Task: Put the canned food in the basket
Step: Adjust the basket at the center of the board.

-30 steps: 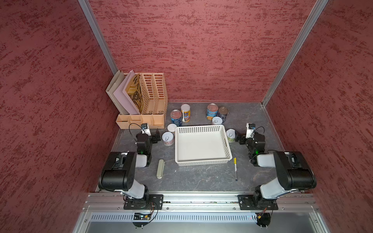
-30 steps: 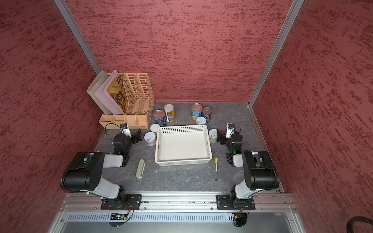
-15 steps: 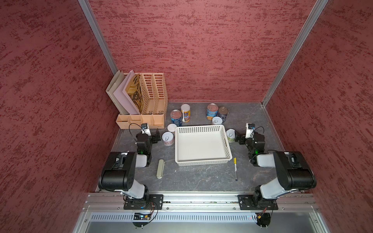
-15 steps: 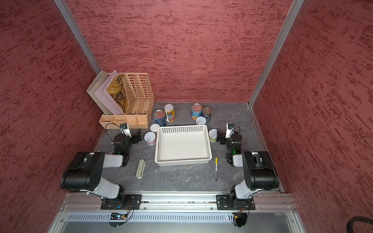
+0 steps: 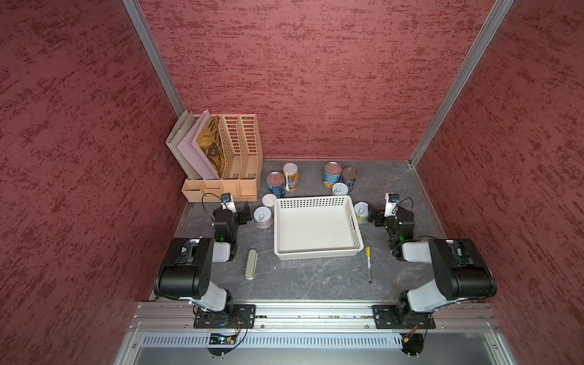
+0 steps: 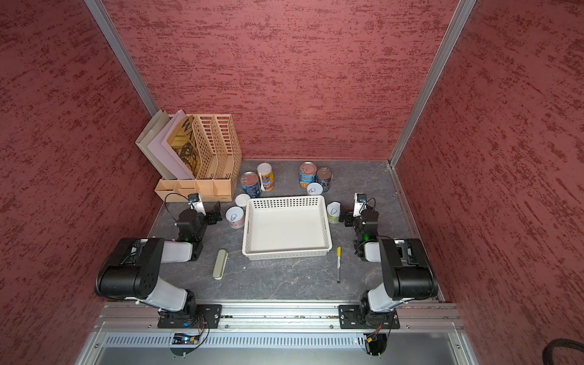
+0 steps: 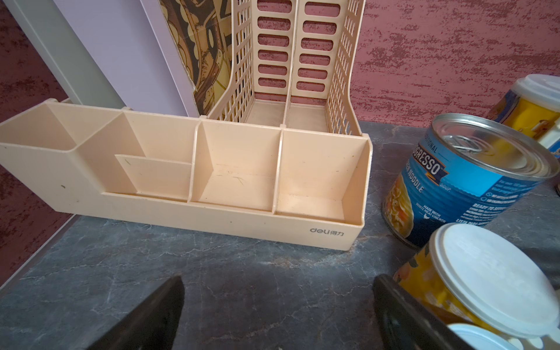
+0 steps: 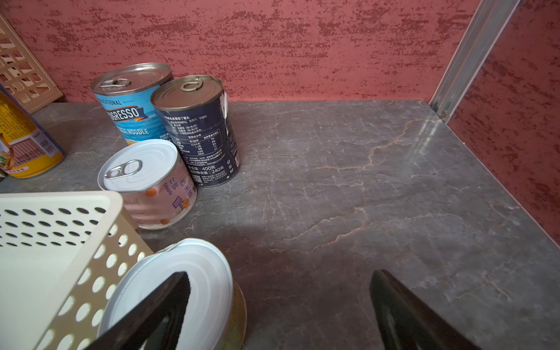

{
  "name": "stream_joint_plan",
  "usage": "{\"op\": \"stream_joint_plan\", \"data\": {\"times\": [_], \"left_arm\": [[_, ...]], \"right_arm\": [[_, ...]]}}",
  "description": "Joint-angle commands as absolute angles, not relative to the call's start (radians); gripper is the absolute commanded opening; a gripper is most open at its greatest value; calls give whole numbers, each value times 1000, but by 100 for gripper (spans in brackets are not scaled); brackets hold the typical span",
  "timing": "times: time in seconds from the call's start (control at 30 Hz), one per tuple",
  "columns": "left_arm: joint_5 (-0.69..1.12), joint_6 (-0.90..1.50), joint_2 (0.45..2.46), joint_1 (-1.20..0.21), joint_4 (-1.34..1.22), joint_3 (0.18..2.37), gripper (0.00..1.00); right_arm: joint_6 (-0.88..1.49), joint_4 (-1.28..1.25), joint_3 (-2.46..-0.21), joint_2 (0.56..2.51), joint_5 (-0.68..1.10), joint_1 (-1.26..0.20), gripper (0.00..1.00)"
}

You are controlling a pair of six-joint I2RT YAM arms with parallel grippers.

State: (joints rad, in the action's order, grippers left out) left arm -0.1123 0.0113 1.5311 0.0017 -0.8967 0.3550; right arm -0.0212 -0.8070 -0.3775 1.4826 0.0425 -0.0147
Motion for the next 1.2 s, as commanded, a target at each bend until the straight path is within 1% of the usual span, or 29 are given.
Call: {"op": "stream_joint_plan", "data": {"times": [0.0, 0.07, 0.13, 0.17, 0.23, 0.27, 0.3, 0.37, 0.47, 0.5, 0.57, 0.6, 0.67, 0.7, 0.77, 0.87, 0.93, 1.0, 1.17], "left_arm": [[-180, -2, 1478, -21, -900, 357, 100], [-344, 15, 1413, -56, -770, 399, 100], [-383, 14, 1333, -89, -566, 475, 100], [-430, 59, 1295, -107, -456, 512, 100], [-532, 221, 1203, -145, -143, 627, 100], [-537, 301, 1157, -155, 10, 687, 100], [-500, 359, 1117, -156, 119, 737, 100], [-396, 432, 1047, -155, 223, 783, 100], [-156, 545, 954, -129, 274, 777, 100], [-96, 598, 930, -119, 293, 766, 100], [12, 615, 898, -94, 276, 737, 100], [56, 604, 888, -82, 268, 724, 100], [119, 591, 878, -61, 264, 703, 100], [148, 630, 876, -46, 260, 697, 100], [267, 629, 867, 0, 226, 692, 100], [299, 673, 825, 58, 201, 661, 100], [403, 708, 820, 95, 176, 648, 100], [502, 703, 851, 109, 157, 668, 100], [554, 679, 964, 107, 239, 750, 100]], "right_arm": [[-52, -686, -437, 1353, -75, -61, 99], [-70, -690, -445, 1360, -138, -91, 98], [-90, -598, -506, 1351, -259, -152, 98], [-79, -526, -544, 1332, -289, -173, 98], [-17, -389, -609, 1276, -270, -203, 98], [30, -330, -640, 1252, -249, -204, 99], [89, -250, -679, 1231, -236, -204, 98], [170, -57, -789, 1218, -203, -205, 98], [293, 184, -941, 1247, -116, -207, 98], [329, 249, -983, 1269, -71, -208, 98], [349, 327, -1040, 1322, 20, -220, 98], [341, 373, -1070, 1356, 39, -235, 98], [339, 439, -1105, 1404, 12, -267, 98], [335, 435, -1099, 1415, 18, -280, 99], [333, 384, -1056, 1413, 39, -305, 98], [327, 402, -1072, 1424, 53, -337, 97], [319, 401, -1074, 1436, 39, -355, 96], [319, 391, -1073, 1451, 41, -362, 96], [312, 419, -1108, 1555, 20, -364, 91]]}}
